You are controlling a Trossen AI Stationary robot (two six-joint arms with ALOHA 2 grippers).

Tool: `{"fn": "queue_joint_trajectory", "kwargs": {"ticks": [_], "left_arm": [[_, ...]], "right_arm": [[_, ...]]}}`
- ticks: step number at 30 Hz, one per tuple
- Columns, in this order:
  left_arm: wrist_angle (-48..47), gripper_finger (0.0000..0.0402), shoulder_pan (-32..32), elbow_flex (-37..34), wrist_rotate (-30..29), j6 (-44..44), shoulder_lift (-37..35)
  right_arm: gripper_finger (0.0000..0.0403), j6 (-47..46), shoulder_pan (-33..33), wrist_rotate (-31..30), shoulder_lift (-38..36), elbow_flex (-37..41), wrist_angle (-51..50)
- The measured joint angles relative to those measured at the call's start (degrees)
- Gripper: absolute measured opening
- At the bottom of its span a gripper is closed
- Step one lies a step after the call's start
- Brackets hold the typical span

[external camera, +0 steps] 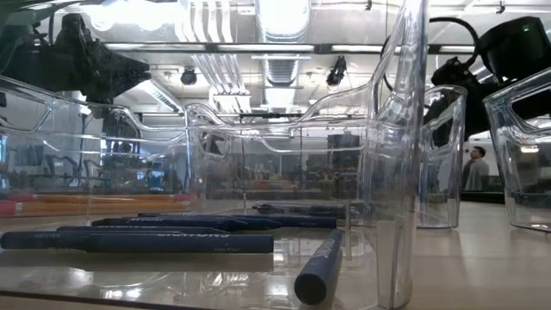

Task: Sort crayons/erasers/pens/pencils in bins
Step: Return to Home Position

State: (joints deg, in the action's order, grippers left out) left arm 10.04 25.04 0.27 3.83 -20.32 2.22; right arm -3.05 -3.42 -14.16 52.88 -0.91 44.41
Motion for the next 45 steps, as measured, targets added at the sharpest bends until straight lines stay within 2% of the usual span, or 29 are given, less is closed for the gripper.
{"fn": "queue_joint_trajectory", "kwargs": {"ticks": [8, 14, 22, 38, 45], "left_arm": [[0.0, 0.0086, 0.0, 0.0, 0.0, 0.0, 0.0], [0.0, 0.0086, 0.0, 0.0, 0.0, 0.0, 0.0], [0.0, 0.0086, 0.0, 0.0, 0.0, -0.1, 0.0], [0.0, 0.0086, 0.0, 0.0, 0.0, 0.0, 0.0], [0.0, 0.0086, 0.0, 0.0, 0.0, 0.0, 0.0]], "right_arm": [[0.0103, 2.9, -3.8, 0.0, -0.2, 0.0, 1.2], [0.01, -1.0, -6.3, 0.0, -0.3, 0.0, 1.1], [0.0107, -2.5, -6.4, 0.0, -0.3, 0.0, 0.9], [0.0095, -2.5, -6.4, 0.0, -0.4, 0.0, 0.8], [0.0095, -2.4, -6.4, 0.0, -6.7, -0.1, -0.1]]}}
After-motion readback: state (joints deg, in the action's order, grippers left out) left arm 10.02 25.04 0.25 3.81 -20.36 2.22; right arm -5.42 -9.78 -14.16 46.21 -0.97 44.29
